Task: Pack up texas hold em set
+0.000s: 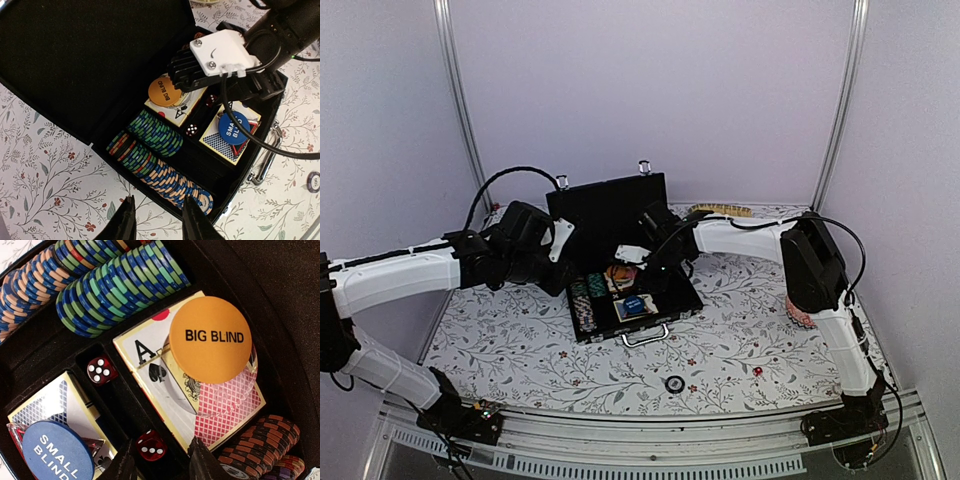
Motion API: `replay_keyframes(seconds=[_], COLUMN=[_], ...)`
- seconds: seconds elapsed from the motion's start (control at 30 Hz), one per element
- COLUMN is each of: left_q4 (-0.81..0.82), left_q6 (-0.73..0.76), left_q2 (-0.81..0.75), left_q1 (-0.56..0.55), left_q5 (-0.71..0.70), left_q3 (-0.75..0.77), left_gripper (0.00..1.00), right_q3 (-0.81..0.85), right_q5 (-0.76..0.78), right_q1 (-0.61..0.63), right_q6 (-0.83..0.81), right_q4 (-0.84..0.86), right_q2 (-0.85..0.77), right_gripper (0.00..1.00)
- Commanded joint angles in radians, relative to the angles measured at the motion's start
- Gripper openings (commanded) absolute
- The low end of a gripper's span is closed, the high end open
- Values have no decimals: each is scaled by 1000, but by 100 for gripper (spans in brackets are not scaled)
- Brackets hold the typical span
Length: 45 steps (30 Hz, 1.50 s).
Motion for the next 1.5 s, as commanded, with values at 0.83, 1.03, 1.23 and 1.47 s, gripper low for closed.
replay_keyframes(seconds=[0.83,1.03,1.23,1.47], left_q4=[30,36,36,37], left_q6=[15,12,9,9], left_q2=[51,68,88,100], left_q1=[7,4,1,-4], left_q5=[75,77,92,94], left_q3=[55,60,71,77], left_gripper=[34,34,35,35], right_q3=[-802,-959,-1072,-1164], right_q5=[-151,-106,-32,44], right_q1=[-61,-60,-45,-8], right_q6=[-269,-383,-403,-406], right_q4=[-261,-370,-351,-254], right_q2=[-836,-956,-999,-984], right_gripper=[41,44,44,42])
